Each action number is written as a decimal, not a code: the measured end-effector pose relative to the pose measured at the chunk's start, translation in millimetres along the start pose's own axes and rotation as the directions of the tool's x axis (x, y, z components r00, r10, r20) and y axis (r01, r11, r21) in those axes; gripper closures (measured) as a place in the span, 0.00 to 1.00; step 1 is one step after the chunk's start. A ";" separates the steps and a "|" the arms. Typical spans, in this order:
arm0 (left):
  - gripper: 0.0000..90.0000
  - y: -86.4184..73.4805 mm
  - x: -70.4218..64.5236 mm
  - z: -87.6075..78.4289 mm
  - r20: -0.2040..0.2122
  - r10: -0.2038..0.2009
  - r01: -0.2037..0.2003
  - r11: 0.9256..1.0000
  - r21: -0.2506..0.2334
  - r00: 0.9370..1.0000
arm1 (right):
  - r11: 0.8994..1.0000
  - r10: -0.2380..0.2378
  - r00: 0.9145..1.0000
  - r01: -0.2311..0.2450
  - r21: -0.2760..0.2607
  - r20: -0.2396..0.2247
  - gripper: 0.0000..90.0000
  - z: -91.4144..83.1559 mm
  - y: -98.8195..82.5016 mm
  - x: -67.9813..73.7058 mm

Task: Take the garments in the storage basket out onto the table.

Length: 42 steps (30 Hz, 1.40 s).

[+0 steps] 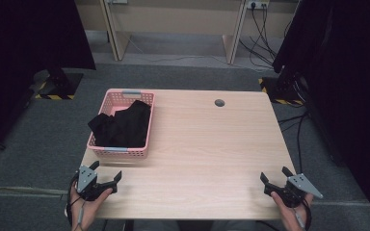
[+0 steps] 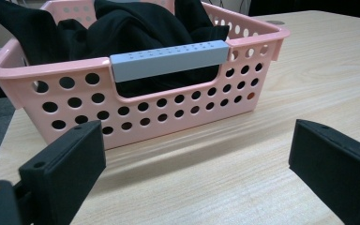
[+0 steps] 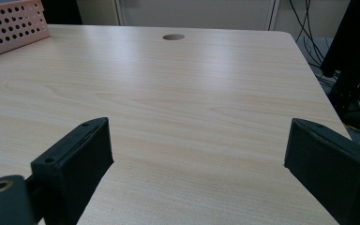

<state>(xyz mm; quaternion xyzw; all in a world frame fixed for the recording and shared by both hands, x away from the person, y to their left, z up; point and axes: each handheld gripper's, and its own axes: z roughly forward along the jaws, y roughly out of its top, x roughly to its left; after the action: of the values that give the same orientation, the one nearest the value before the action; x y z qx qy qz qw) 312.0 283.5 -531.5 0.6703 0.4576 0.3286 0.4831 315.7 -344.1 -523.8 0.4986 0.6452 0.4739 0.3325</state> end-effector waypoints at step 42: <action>0.05 150.1 37.4 128.3 -0.003 0.122 -0.120 0.980 0.157 0.993 | 1.000 -0.006 1.000 0.006 -0.002 -0.016 0.08 -0.3 -0.1 -0.1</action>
<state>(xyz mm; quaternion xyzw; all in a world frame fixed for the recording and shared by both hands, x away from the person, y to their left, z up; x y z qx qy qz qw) 483.3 256.6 -429.9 0.7305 0.4435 0.3246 0.4054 315.4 -344.3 -523.8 0.4925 0.6488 0.4776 0.3292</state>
